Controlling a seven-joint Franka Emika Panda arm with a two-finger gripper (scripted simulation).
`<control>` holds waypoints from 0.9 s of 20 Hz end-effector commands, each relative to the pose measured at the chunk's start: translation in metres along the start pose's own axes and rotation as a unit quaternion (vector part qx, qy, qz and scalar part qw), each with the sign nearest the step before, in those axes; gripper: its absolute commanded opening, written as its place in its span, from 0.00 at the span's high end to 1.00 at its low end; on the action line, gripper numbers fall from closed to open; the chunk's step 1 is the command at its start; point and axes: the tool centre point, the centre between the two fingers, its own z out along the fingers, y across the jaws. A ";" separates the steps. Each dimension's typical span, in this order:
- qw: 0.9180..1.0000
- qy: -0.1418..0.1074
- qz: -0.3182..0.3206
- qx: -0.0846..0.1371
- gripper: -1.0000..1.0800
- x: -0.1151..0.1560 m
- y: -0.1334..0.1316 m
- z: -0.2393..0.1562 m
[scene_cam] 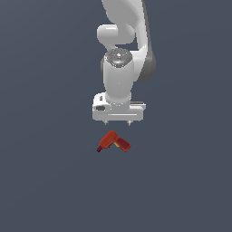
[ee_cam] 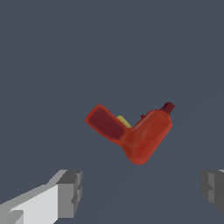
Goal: Pick up the object and move it to a goal position.
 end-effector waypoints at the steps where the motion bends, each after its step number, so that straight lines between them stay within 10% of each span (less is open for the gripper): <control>1: 1.000 0.000 0.000 0.000 0.00 0.000 0.000 0.000; 18: 1.000 0.000 -0.011 0.008 0.00 0.004 -0.004 -0.001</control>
